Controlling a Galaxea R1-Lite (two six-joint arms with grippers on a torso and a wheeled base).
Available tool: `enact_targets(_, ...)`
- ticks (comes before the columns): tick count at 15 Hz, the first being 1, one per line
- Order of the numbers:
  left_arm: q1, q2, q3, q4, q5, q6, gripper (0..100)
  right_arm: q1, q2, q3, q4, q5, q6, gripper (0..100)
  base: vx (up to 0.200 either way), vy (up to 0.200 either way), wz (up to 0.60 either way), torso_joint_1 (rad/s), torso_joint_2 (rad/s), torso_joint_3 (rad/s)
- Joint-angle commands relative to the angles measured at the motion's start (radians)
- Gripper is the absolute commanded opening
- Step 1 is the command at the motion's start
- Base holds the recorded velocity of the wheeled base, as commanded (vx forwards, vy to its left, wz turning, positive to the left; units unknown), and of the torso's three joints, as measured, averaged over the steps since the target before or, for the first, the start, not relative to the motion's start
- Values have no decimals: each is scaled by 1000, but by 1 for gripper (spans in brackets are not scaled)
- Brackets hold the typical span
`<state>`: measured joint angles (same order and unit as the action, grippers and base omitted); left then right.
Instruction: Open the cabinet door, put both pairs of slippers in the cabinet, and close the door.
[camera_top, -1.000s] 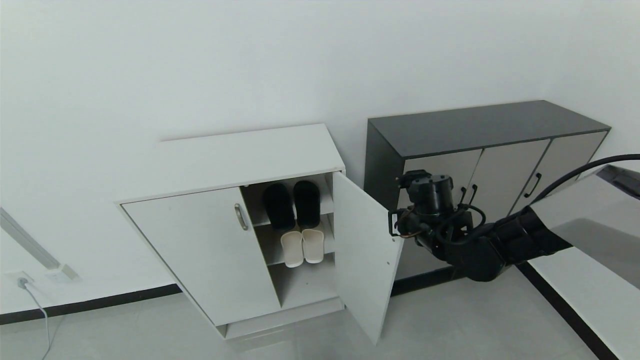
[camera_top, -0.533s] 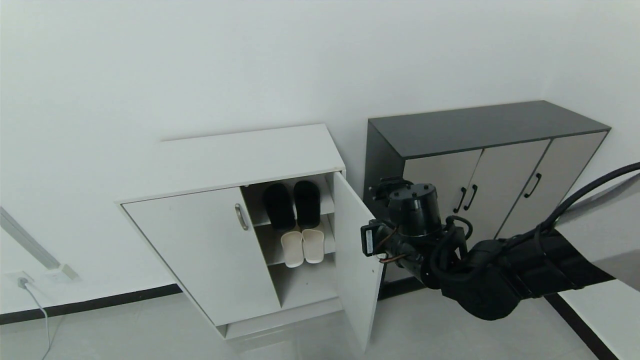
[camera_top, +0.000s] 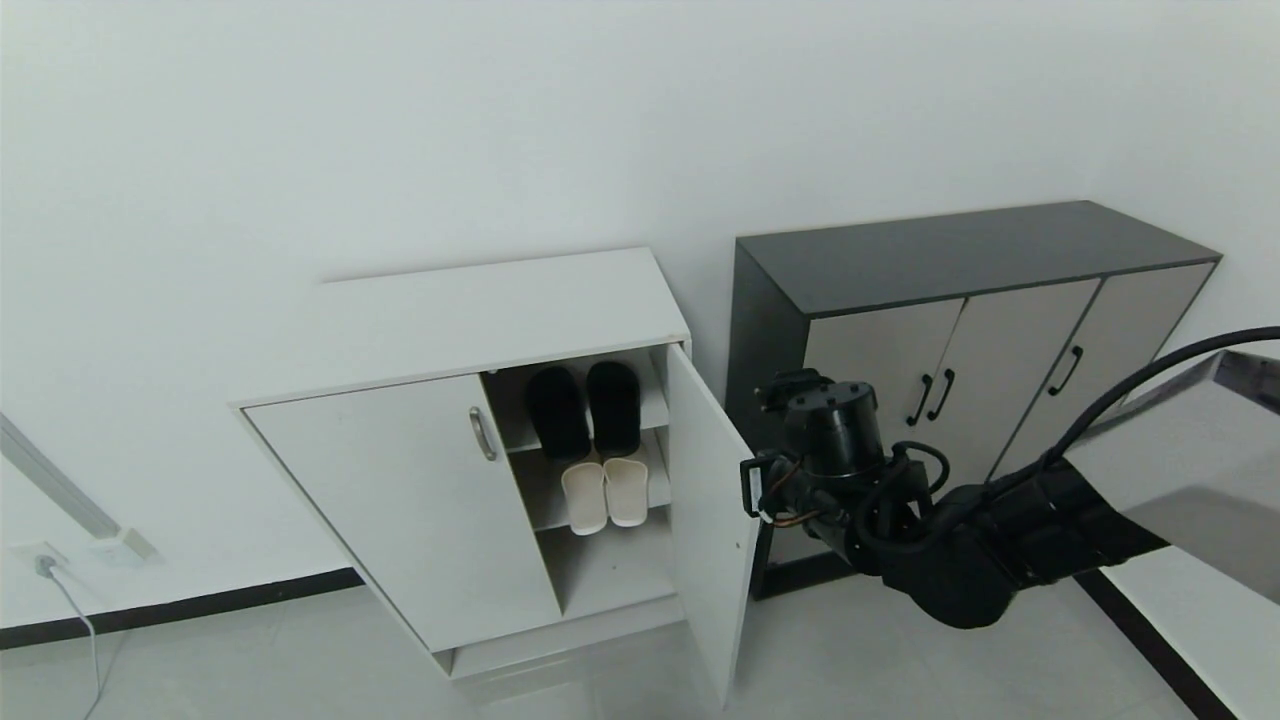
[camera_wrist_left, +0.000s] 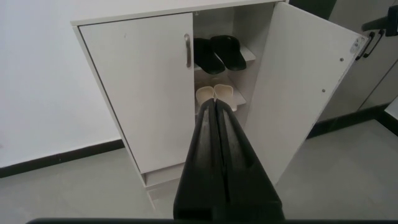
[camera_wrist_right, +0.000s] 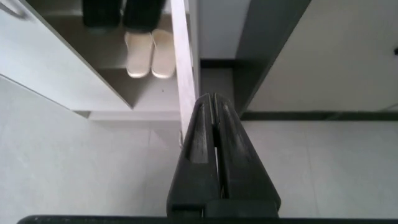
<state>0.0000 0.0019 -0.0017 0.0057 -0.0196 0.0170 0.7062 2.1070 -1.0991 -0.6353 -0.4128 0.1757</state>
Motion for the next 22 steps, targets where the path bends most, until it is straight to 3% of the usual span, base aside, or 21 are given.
enact_targets(1, 0, 0, 0, 0, 0, 0, 0, 7, 25, 5, 2, 2, 1, 0, 0, 0, 0, 0, 0, 0)
enact_targets(4, -2, 0, 0, 0, 0, 0, 0, 45, 18, 16, -3, 5, 5, 0, 0, 0, 0, 0, 0, 0)
enact_targets(8, 0, 0, 0, 0, 0, 0, 0, 124, -24, 125, -191, 84, -21, 0, 0, 0, 0, 0, 0, 0)
enact_targets(14, 0, 0, 0, 0, 0, 0, 0, 125, -111, 143, -198, 81, -64, 0, 0, 0, 0, 0, 0, 0)
enact_targets(22, 0, 0, 0, 0, 0, 0, 0, 136, -113, 148, -198, 78, -65, 0, 0, 0, 525, 3, 0, 6)
